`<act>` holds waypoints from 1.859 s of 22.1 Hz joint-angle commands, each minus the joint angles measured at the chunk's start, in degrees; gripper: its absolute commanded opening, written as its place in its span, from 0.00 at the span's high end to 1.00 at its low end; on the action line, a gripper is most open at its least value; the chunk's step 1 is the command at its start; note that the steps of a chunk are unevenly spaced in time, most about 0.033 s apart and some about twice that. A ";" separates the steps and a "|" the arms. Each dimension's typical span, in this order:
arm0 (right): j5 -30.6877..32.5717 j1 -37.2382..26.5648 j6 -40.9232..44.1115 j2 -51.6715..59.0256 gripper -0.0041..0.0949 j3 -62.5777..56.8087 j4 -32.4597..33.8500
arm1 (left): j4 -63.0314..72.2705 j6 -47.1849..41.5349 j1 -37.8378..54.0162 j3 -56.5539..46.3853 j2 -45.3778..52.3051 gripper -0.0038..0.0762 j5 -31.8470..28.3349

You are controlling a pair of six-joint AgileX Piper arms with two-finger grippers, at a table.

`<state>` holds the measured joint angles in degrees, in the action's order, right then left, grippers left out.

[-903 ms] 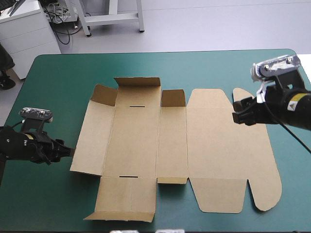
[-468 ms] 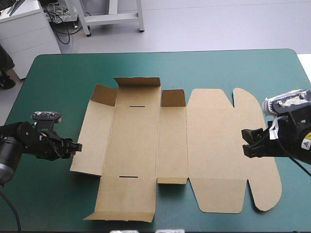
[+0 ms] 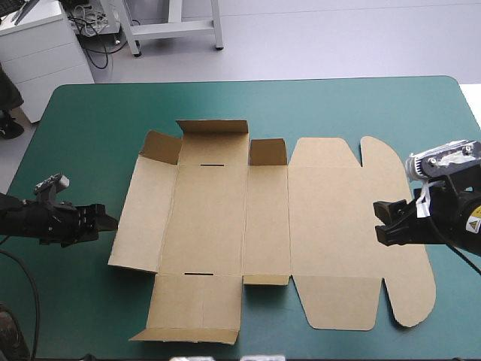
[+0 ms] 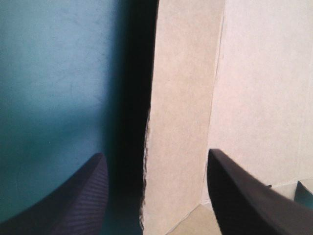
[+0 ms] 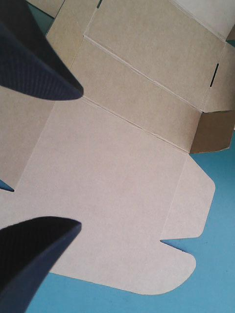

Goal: Fold the box

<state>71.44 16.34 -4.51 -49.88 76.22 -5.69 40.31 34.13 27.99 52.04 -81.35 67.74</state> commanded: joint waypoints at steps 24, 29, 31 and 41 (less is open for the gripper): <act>-0.04 -0.25 -0.12 0.35 0.32 1.25 1.14 | 11.75 7.54 -11.17 1.37 -16.11 0.53 7.05; -0.04 -0.25 -0.12 0.35 0.32 1.25 0.50 | 11.75 6.75 -11.17 1.69 -16.11 0.86 7.05; -0.04 -0.25 -0.12 0.35 0.32 1.25 0.50 | 12.28 7.12 -11.17 1.69 -16.11 0.99 7.05; -0.04 -0.25 -0.08 0.35 0.32 1.25 1.08 | -6.25 7.91 -21.88 18.41 -16.22 0.99 5.57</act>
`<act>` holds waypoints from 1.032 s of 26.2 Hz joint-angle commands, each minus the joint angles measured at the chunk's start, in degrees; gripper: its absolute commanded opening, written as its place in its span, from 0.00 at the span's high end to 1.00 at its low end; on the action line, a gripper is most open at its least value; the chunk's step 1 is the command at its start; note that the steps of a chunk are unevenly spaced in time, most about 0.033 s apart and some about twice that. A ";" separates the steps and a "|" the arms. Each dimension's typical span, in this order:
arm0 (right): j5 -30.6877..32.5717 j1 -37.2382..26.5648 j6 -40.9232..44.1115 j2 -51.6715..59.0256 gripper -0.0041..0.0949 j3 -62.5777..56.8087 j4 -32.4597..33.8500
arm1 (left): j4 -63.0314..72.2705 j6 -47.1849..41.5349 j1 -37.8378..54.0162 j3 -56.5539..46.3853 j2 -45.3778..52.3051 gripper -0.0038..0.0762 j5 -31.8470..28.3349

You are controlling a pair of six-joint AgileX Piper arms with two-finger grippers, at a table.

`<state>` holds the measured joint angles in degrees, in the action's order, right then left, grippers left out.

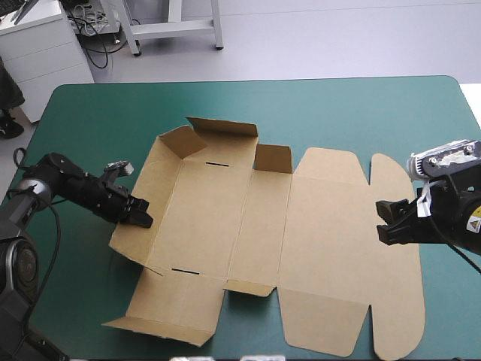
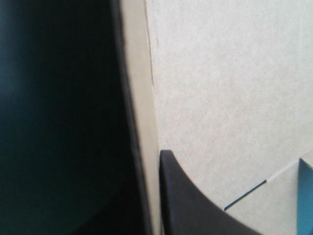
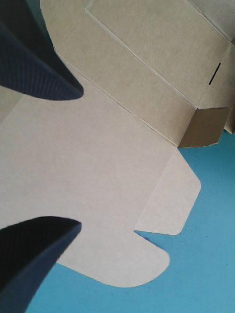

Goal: Fold the box

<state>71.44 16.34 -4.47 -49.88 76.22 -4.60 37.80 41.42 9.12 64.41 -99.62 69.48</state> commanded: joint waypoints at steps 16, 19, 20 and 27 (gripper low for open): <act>-0.85 -0.25 2.51 0.23 0.32 1.25 0.97 | -21.44 19.75 -23.15 37.42 -2.93 0.99 -27.54; -1.26 -0.25 4.47 -0.34 0.32 1.25 3.13 | -25.27 22.62 -26.56 37.43 -3.30 0.99 -34.10; -1.26 -0.25 5.16 -0.49 0.32 1.25 4.04 | -26.05 23.74 -27.63 37.43 -3.44 0.99 -36.22; -1.16 -0.25 7.62 -3.63 0.32 1.25 10.57 | -29.29 33.57 -34.39 37.43 -3.54 0.99 -41.89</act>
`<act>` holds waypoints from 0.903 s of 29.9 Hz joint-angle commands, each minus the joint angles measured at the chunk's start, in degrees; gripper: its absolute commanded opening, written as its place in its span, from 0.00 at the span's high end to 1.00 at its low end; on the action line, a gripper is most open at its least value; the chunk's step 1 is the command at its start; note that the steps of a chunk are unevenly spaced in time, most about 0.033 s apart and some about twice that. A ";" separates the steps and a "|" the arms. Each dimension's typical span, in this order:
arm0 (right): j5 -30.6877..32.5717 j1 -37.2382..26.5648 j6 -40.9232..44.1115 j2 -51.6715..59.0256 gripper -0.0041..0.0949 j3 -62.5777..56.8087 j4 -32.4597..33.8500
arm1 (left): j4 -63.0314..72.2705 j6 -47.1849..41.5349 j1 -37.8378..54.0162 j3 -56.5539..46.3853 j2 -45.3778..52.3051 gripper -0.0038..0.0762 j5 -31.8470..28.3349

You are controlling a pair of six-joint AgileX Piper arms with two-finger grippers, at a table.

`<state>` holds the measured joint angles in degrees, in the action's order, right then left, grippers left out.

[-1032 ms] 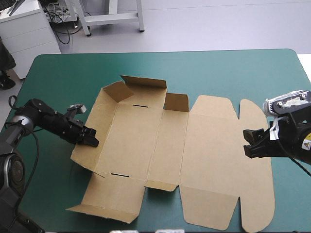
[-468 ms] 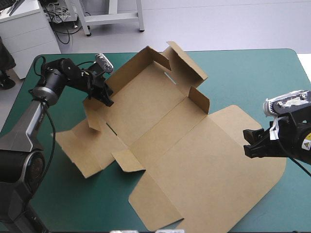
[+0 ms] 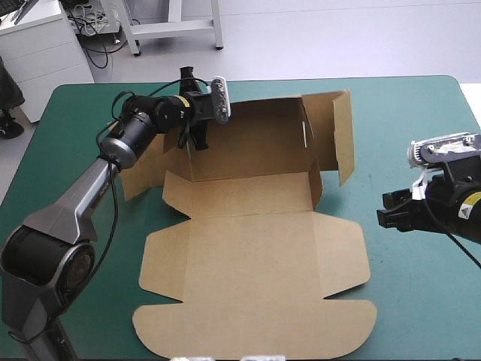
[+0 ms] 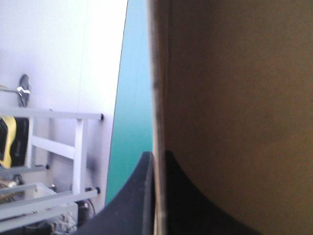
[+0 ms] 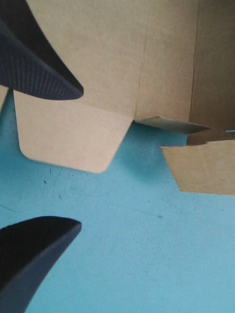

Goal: Fold the box

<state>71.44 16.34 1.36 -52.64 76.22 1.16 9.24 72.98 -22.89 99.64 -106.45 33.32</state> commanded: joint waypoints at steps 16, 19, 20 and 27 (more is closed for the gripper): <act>-12.09 -0.32 12.78 -4.20 0.38 1.25 24.27 | -42.39 -43.44 -13.74 -22.64 18.15 0.99 -13.93; -12.98 -0.32 13.68 -6.40 0.41 1.63 23.80 | -47.91 -47.60 -16.61 -25.79 20.33 0.99 -13.38; -13.12 -0.32 13.79 -7.29 0.41 1.90 23.34 | -49.71 -49.98 -17.49 -26.28 20.60 0.99 -12.46; -15.32 -8.42 7.08 -13.14 0.41 8.63 10.50 | -70.96 -70.01 -27.03 -28.17 21.43 0.99 -2.04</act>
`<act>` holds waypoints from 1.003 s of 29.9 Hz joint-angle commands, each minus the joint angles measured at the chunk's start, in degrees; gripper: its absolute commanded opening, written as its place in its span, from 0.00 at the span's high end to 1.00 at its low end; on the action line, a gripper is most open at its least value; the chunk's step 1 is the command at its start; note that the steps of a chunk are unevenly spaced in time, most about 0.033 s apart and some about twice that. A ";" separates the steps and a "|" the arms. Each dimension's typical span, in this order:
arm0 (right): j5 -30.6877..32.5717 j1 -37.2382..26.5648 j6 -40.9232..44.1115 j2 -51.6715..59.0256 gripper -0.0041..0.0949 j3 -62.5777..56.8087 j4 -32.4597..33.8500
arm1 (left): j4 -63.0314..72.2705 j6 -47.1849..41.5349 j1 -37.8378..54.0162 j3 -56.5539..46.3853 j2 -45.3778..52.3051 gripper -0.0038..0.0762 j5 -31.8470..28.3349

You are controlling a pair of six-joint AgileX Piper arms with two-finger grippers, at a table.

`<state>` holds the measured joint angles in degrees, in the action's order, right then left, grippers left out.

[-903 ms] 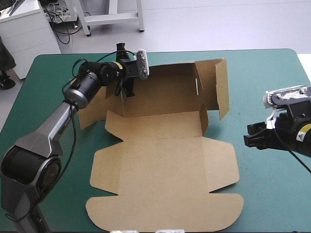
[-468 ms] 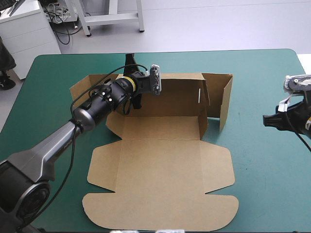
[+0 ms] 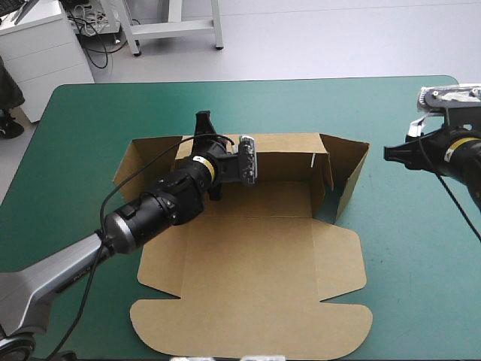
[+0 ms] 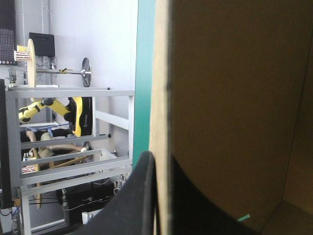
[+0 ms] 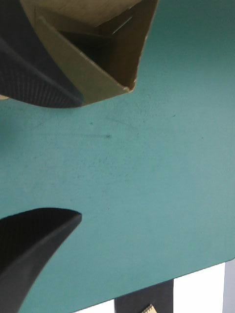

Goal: Fold the box

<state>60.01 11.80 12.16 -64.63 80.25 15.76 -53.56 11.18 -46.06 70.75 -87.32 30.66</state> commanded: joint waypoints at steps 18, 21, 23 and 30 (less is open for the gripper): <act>5.72 -22.98 -26.72 -27.65 0.41 22.82 -41.78 | -30.23 -22.72 -9.05 -3.89 0.24 0.99 7.20; 8.10 -22.56 -26.96 -31.67 0.41 27.02 -42.60 | -34.34 -27.89 -9.05 -3.89 -1.25 0.99 8.31; 9.64 -21.68 -26.64 -33.82 0.41 29.54 -41.30 | -38.16 -32.20 -8.94 -3.89 -1.85 0.99 10.15; 10.56 -17.78 -23.87 -38.17 0.41 34.79 -35.34 | -42.94 -37.32 -8.84 -3.89 -2.24 0.99 12.79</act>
<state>71.09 -6.66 -12.45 -104.71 112.25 -20.03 -92.23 -24.00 -54.74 65.28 -91.92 39.73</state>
